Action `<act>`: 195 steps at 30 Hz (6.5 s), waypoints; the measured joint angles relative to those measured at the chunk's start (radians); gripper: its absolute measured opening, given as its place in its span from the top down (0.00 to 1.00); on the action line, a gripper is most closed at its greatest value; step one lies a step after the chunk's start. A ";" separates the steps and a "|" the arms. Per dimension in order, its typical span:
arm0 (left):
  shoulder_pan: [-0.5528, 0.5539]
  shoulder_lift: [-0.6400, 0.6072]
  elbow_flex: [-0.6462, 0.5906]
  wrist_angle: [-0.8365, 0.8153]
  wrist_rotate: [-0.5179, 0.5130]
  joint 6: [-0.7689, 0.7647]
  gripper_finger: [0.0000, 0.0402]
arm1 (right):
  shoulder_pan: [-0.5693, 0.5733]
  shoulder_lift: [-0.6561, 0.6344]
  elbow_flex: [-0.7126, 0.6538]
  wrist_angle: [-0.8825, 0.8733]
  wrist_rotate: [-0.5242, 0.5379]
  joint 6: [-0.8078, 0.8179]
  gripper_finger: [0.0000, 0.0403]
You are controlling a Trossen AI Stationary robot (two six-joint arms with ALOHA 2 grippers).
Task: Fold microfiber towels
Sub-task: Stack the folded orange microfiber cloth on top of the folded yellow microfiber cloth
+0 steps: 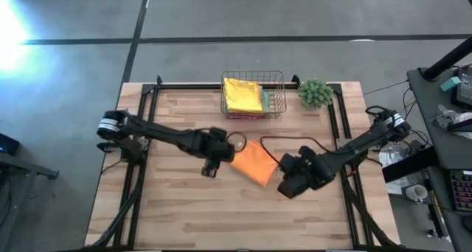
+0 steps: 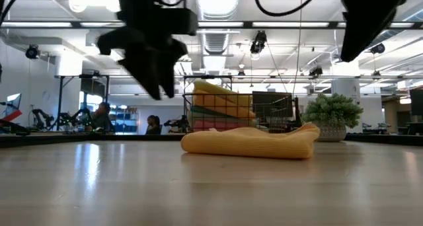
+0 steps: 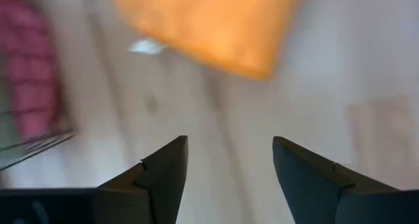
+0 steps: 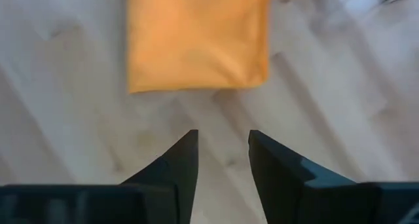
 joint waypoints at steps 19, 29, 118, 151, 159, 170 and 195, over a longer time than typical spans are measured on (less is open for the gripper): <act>-0.174 -0.004 -0.196 0.325 -0.035 0.125 0.48 | 0.097 0.256 -0.008 0.356 -0.020 -0.113 0.45; -0.162 0.072 -0.209 0.429 -0.070 0.227 0.48 | 0.095 0.436 0.117 0.344 0.027 -0.178 0.46; -0.031 0.151 -0.193 0.614 -0.009 0.322 1.00 | -0.027 0.388 0.132 0.315 -0.085 -0.251 0.68; -0.033 0.151 -0.193 0.589 0.006 0.297 1.00 | -0.081 0.537 0.135 0.450 -0.039 -0.384 0.63; -0.033 0.151 -0.193 0.590 0.008 0.296 1.00 | -0.099 0.530 0.135 0.407 -0.038 -0.311 0.88; -0.032 0.105 -0.184 0.521 0.007 0.293 1.00 | -0.123 0.451 0.125 0.360 -0.018 -0.341 0.98; -0.005 -0.170 -0.066 0.273 -0.022 0.297 1.00 | -0.211 0.281 0.422 0.125 0.173 -0.522 0.98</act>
